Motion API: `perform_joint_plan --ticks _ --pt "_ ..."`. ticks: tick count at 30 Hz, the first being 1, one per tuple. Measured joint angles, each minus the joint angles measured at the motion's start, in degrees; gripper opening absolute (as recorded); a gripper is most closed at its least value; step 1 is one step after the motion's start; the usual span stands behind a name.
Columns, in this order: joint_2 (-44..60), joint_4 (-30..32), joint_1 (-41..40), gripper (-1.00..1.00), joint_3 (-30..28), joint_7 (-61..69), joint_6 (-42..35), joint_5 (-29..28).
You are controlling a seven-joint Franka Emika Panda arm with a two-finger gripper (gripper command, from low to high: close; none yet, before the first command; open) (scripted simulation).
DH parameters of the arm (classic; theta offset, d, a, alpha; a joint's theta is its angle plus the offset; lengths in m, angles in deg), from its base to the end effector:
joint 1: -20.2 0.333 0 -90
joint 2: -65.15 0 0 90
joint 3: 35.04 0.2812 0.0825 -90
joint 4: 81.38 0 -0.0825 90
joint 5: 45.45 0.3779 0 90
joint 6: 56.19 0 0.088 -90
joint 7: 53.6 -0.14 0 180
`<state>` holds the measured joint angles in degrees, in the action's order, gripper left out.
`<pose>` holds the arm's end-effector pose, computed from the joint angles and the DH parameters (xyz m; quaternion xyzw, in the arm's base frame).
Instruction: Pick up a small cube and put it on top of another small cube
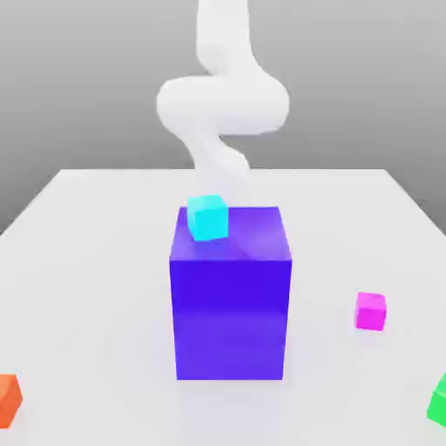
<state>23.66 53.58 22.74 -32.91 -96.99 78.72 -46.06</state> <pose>0.4149 0.0365 0.6108 -0.8831 0.3080 -0.3302 0.1275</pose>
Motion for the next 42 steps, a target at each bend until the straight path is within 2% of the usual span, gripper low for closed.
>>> perform_joint_plan --ticks 12,20,24,29,30,37,42 --pt "25.3 17.0 14.7 0.00 10.3 14.2 17.4 -2.8" --pt "42.5 27.7 25.8 0.00 17.3 25.3 29.6 -2.0" --pt "48.9 27.0 27.7 0.00 13.4 21.1 34.4 -8.4" --pt "56.6 25.4 35.8 0.00 3.6 15.9 40.5 -15.4" --pt "57.8 25.2 37.2 -1.00 2.0 15.5 41.5 -16.0" --pt "58.0 25.2 37.4 -1.00 1.8 15.2 41.6 -16.3" --pt "51.2 26.6 32.0 -1.00 8.9 20.3 36.4 -9.4"
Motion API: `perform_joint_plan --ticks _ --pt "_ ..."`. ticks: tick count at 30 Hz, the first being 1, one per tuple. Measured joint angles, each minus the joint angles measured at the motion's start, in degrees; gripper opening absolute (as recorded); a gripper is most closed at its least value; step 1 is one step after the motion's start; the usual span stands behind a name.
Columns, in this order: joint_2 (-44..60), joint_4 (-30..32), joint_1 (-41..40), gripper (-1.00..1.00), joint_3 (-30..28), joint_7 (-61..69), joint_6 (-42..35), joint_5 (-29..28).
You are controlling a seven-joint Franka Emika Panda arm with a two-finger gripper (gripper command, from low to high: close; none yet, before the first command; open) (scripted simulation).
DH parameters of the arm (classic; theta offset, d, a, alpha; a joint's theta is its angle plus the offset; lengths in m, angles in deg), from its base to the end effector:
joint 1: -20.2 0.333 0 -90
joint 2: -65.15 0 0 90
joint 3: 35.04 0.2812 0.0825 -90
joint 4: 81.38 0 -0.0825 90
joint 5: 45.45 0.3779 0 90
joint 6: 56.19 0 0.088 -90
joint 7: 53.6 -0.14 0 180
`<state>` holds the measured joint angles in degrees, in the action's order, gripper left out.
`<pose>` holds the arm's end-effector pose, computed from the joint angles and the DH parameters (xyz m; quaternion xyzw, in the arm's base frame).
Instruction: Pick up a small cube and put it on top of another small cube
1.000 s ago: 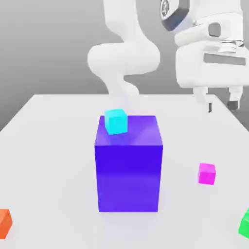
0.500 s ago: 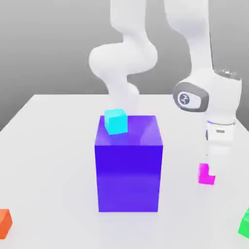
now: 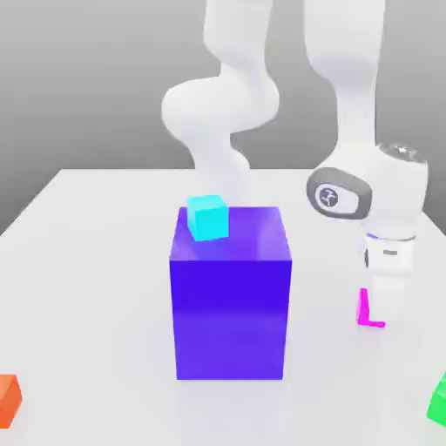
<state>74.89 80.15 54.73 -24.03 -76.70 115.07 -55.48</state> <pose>0.2361 0.2665 0.0966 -0.9608 -0.2772 -0.0008 0.0038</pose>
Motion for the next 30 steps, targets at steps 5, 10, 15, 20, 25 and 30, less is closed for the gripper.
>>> perform_joint_plan --ticks 5,10,15,20,25,30 --pt "-7.4 1.4 -1.2 -1.00 3.1 6.1 -6.0 8.0" --pt "-4.9 -7.1 -3.5 -1.00 2.6 10.3 -11.9 9.7" --pt "-0.4 -17.4 -5.3 -1.00 1.2 13.0 -17.9 8.9" --pt "4.1 -27.8 -6.8 -1.00 -0.8 15.1 -23.9 7.1" --pt "11.2 -34.1 -6.9 -1.00 -2.8 15.3 -23.3 4.7" --pt "14.5 -34.5 -6.4 1.00 -3.5 14.8 -20.4 3.8"
